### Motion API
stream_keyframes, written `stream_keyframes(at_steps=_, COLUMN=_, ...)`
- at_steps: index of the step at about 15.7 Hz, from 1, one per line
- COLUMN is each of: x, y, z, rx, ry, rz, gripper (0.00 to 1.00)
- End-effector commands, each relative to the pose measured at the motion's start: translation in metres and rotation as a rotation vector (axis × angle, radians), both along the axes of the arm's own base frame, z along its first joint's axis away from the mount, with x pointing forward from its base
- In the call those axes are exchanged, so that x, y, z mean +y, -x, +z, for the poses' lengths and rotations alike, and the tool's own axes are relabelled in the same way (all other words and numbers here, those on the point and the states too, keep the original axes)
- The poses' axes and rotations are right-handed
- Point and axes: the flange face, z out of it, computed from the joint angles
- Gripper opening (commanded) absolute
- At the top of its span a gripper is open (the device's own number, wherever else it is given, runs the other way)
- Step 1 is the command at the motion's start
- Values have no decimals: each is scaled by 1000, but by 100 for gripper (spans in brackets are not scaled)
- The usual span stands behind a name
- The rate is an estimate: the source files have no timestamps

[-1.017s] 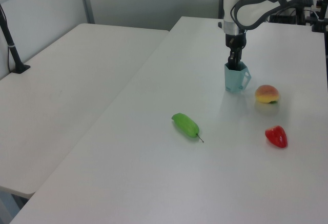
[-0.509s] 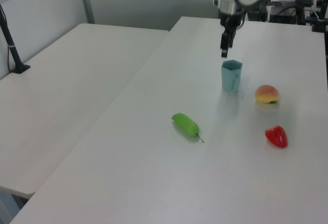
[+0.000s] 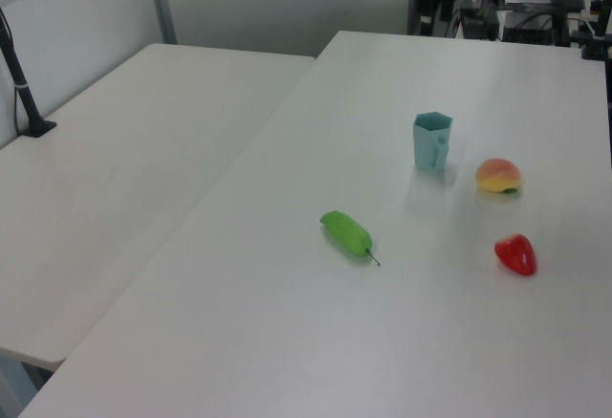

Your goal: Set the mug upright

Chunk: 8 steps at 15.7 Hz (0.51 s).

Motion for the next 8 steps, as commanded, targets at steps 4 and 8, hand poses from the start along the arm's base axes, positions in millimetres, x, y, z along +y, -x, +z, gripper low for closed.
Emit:
stream_keyframes(at_steps=4, x=22, y=82, z=59, rx=4, ry=-78, rz=-32, gripper=100)
stream_keyframes(at_steps=8, x=25, y=102, z=58, rx=-52, ry=-70, rz=124, gripper=100)
